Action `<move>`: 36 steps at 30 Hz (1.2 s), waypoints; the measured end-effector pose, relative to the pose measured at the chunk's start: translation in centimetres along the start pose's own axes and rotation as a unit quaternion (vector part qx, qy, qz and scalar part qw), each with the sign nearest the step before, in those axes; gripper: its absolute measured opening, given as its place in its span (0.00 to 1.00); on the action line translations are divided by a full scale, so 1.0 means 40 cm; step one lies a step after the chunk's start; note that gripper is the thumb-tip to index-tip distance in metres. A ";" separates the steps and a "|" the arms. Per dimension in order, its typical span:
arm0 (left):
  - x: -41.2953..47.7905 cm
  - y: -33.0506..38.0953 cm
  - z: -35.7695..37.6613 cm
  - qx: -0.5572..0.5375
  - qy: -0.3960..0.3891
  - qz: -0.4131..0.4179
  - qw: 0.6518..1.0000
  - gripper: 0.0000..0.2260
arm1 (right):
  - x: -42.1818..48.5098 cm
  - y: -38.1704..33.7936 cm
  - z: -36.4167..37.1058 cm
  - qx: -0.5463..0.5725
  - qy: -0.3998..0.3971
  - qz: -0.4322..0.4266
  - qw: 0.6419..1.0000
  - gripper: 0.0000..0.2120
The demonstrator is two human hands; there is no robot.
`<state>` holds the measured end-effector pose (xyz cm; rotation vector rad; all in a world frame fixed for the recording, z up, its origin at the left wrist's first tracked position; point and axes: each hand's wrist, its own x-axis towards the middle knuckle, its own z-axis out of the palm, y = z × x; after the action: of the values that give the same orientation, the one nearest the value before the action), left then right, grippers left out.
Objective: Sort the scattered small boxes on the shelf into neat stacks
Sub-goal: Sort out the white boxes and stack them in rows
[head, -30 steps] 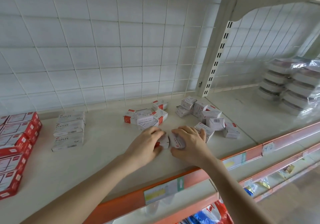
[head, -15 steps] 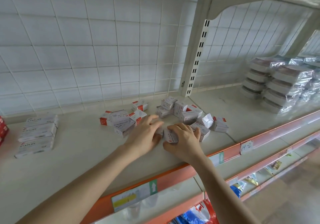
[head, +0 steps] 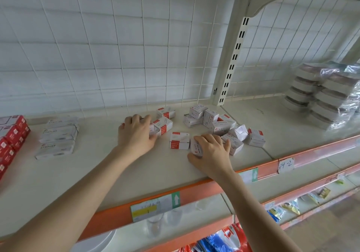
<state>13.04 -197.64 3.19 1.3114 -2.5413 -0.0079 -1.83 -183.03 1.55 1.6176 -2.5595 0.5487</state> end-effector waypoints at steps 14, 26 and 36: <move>-0.093 -0.095 -0.042 -0.155 -0.031 0.011 0.987 0.23 | 0.055 -0.172 0.026 0.054 0.015 -0.117 0.992 0.18; -0.115 -0.217 -0.057 -0.143 -0.095 -0.012 0.985 0.24 | 0.129 -0.280 0.047 0.062 -0.069 -0.177 0.980 0.22; -0.074 -0.220 -0.059 -0.167 -0.073 -0.012 0.983 0.18 | 0.286 -0.406 0.075 -0.056 -0.192 -0.145 0.969 0.18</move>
<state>22.29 -200.15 3.57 1.2446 -2.4982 -0.5283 7.86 -200.13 5.77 2.1832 -2.4574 0.0696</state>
